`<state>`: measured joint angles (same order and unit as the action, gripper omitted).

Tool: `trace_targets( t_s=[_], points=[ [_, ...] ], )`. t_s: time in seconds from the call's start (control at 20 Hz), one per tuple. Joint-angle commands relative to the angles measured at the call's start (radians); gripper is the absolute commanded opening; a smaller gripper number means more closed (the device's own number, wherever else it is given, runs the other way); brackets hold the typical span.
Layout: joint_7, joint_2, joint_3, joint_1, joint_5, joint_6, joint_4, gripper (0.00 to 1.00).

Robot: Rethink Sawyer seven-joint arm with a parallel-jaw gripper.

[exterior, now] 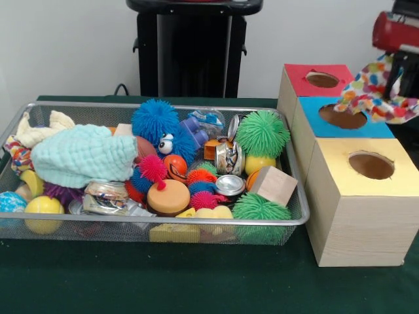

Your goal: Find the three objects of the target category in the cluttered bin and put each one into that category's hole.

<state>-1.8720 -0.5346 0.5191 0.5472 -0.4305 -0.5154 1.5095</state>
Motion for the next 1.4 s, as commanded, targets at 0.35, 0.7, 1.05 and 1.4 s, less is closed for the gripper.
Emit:
trace_targets(
  t_s=[0.35, 0.7, 1.05, 1.4],
  points=[
    [-0.099, 0.029, 0.001, -0.081, 0.122, -0.306, -0.285, 0.00],
    [-0.032, 0.120, -0.152, -0.182, 0.097, -0.316, -0.383, 0.00],
    [-0.048, 0.166, -0.167, -0.195, 0.123, -0.291, -0.394, 0.00],
    [-0.011, 0.175, -0.173, -0.208, 0.164, -0.245, -0.350, 0.00]
  ],
)
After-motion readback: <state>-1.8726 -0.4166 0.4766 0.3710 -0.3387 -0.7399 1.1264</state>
